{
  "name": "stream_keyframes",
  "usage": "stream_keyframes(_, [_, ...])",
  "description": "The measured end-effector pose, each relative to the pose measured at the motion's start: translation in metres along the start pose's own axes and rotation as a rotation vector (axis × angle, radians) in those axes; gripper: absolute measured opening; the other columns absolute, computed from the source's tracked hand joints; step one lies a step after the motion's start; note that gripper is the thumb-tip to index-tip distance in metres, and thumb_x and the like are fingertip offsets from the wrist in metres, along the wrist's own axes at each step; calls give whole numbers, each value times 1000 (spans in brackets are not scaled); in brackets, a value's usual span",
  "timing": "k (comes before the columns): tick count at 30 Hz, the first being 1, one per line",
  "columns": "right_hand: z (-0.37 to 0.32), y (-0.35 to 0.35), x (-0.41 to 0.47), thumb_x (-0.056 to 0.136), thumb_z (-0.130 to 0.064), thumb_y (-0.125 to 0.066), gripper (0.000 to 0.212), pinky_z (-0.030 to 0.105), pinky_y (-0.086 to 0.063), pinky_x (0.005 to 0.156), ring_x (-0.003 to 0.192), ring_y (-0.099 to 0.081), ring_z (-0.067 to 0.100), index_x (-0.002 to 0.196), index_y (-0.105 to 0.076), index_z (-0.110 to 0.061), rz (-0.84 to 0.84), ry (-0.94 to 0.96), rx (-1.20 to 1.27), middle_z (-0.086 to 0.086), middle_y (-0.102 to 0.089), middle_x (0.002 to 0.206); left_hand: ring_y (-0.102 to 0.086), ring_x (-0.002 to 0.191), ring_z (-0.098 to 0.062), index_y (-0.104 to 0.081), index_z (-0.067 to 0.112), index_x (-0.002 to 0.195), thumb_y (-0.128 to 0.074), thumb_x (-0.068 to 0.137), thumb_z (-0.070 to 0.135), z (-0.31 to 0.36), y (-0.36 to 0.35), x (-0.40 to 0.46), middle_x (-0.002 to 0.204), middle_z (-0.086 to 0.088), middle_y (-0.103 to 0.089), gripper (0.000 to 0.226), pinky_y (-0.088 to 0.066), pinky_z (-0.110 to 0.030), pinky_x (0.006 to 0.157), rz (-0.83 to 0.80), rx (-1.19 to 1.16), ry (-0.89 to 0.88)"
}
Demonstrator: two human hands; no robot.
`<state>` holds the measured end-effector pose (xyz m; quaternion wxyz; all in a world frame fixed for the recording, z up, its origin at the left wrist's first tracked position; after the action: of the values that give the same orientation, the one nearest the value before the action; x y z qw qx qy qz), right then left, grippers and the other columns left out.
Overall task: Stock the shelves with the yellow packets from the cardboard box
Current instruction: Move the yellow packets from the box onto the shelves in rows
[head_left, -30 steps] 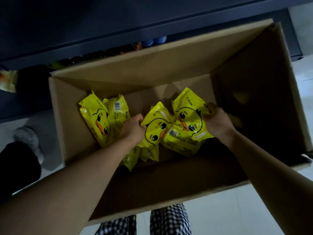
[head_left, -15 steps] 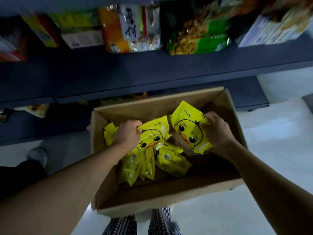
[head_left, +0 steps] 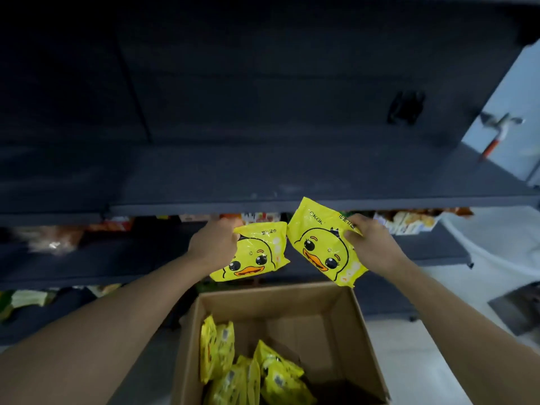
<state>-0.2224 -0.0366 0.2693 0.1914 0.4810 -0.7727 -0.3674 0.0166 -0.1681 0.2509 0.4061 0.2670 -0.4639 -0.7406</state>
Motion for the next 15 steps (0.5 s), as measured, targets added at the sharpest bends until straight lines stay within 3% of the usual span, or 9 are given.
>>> stream_keyframes(3, [-35, 40, -3, 97, -13, -45, 24, 21, -35, 51, 62, -47, 18, 118, -55, -7, 69, 72, -9, 5, -55, 88, -59, 86, -23, -58, 20, 102, -41, 98, 15, 17, 57, -5, 90, -2, -61, 18, -47, -35, 72, 48, 11, -38])
stream_keyframes(5, [-57, 64, -6, 97, -12, -45, 16, 26, -35, 53, 59, -46, 18, 108, -56, -11, 87, 127, 5, 5, -55, 80, -58, 80, -21, -56, 21, 96, -42, 98, 14, 26, 90, -5, 80, 1, -58, 16, -43, -32, 65, 76, 39, -59])
stream_keyframes(8, [-88, 96, -10, 97, -13, -45, 8, 28, -35, 53, 56, -45, 18, 100, -53, -15, 132, 203, -17, -1, -51, 72, -54, 72, -17, -55, 24, 91, -42, 97, 15, 42, 137, -8, 76, 3, -56, 17, -39, -31, 60, 131, 66, -68])
stream_keyframes(11, [-118, 126, -10, 96, -14, -47, 15, 27, -39, 56, 61, -51, 19, 108, -56, -10, 186, 271, -55, 6, -59, 85, -50, 68, -15, -52, 26, 86, -42, 97, 14, 61, 181, -11, 72, 8, -50, 20, -35, -30, 58, 194, 71, -105])
stream_keyframes(15, [-160, 162, -10, 96, -15, -48, 9, 36, -45, 64, 71, -59, 28, 101, -55, -15, 230, 352, -50, 7, -62, 90, -52, 70, -18, -52, 28, 79, -43, 96, 14, 82, 236, -16, 71, 9, -52, 23, -41, -31, 60, 270, 70, -148])
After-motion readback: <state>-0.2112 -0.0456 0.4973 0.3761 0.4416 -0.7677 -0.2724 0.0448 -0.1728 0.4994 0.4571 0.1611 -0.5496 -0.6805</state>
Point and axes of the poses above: each hand's wrist, its own x-axis towards the middle knuckle, its own y-axis out of the back of the hand, z = x × y, the point moved 3 cm from there along x, towards the middle knuckle
